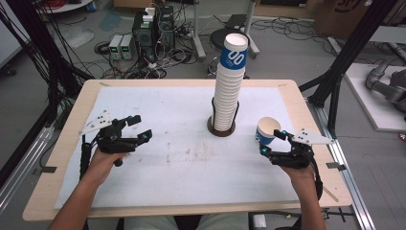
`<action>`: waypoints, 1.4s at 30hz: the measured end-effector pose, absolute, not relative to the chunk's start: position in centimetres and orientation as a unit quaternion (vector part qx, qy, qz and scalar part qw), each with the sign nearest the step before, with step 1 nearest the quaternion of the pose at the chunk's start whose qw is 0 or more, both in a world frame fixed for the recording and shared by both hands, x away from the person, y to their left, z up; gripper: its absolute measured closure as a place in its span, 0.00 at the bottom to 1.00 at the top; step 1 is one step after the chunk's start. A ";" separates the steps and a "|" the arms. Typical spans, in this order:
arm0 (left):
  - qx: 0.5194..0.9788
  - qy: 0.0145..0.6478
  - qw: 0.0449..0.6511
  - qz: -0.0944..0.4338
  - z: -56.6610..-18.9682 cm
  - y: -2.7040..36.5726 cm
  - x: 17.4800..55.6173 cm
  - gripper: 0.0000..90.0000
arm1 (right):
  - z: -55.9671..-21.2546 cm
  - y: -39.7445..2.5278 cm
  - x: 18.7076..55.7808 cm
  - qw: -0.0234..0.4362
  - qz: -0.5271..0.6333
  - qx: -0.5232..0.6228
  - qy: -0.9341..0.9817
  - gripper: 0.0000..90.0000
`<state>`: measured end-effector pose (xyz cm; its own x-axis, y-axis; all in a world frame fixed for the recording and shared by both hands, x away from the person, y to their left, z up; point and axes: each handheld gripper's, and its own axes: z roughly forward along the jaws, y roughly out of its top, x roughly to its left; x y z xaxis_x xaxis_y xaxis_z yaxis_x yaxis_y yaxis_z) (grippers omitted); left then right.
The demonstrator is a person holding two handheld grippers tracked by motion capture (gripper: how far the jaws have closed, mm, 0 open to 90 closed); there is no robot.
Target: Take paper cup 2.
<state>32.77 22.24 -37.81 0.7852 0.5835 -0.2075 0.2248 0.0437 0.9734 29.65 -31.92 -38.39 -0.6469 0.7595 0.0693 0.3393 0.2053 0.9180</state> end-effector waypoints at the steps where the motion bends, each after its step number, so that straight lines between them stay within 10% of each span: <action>1: 0.678 0.297 0.659 0.136 -37.5 22.2 32.9 0.18 | -38.4 -31.9 29.7 0.205 0.513 0.366 0.749 0.21; 42: 0.718 0.189 0.663 0.094 -22.6 9.1 43.3 0.19 | -38.3 -31.7 29.7 0.185 0.517 0.352 0.758 0.21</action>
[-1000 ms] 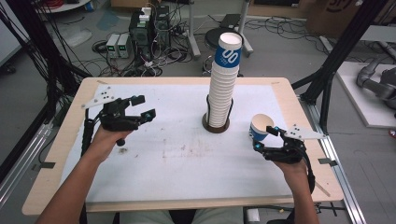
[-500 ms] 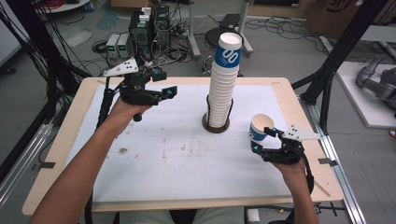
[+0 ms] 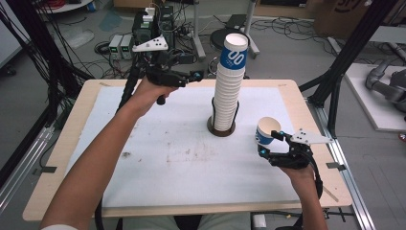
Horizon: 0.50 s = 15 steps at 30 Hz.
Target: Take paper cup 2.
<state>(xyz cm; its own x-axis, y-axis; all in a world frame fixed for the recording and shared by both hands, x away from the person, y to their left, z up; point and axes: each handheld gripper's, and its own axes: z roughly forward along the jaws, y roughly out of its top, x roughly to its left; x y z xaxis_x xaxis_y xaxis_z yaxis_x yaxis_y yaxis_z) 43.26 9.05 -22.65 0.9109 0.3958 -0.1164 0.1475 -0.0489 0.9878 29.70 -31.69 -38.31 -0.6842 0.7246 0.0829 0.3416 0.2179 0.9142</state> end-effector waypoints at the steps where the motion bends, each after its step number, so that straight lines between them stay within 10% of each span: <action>1: 0.718 0.189 0.663 0.094 -22.6 9.1 43.3 0.19 | -38.3 -31.7 29.7 0.185 0.517 0.352 0.758 0.21; 15: 0.733 0.180 0.650 0.091 -19.5 3.3 46.4 0.19 | -38.3 -32.0 29.6 0.184 0.523 0.350 0.755 0.21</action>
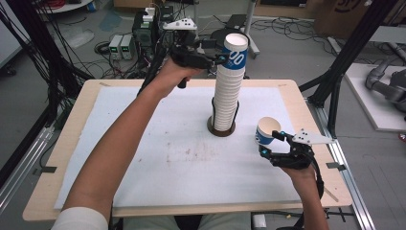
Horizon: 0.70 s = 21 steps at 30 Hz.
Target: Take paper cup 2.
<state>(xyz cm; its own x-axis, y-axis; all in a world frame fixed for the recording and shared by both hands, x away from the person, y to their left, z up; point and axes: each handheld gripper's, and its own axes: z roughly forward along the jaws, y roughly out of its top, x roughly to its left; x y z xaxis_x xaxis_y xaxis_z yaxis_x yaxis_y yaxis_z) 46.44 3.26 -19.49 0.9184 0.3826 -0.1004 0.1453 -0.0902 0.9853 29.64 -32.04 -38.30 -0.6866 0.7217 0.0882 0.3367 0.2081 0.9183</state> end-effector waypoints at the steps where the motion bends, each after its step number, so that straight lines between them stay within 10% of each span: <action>1: 0.733 0.183 0.649 0.093 -19.4 3.0 46.6 0.19 | -38.3 -32.1 29.6 0.183 0.523 0.351 0.755 0.21; 21: 0.747 0.202 0.623 0.112 -18.3 -0.4 48.2 0.32 | -38.2 -32.5 29.4 0.185 0.528 0.355 0.750 0.21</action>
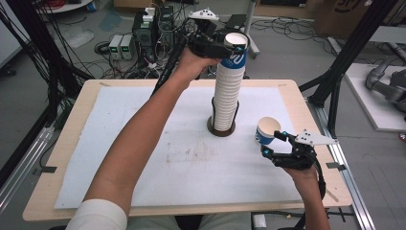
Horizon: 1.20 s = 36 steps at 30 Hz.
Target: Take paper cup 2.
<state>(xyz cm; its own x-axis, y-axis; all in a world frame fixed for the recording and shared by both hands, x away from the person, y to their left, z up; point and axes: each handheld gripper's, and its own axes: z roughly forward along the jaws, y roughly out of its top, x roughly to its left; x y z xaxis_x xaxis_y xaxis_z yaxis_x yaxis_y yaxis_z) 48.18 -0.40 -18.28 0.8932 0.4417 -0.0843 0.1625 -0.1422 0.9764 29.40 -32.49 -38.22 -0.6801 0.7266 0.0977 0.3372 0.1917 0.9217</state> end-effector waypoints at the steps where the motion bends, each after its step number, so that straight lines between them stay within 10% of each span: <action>1: 0.747 0.202 0.623 0.112 -18.3 -0.4 48.2 0.32 | -38.2 -32.5 29.4 0.184 0.527 0.354 0.751 0.21; 36: 0.658 0.184 0.720 0.122 -11.7 7.4 44.7 0.33 | -38.4 -31.7 29.4 0.179 0.528 0.349 0.753 0.21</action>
<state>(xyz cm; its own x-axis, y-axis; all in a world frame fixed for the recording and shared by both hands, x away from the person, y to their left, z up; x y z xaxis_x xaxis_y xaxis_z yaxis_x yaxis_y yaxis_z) 44.71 7.38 -11.70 0.9026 0.4176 -0.1040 0.0664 0.1036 0.9924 29.44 -31.65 -38.41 -0.6922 0.7149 0.0982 0.3357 0.1985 0.9208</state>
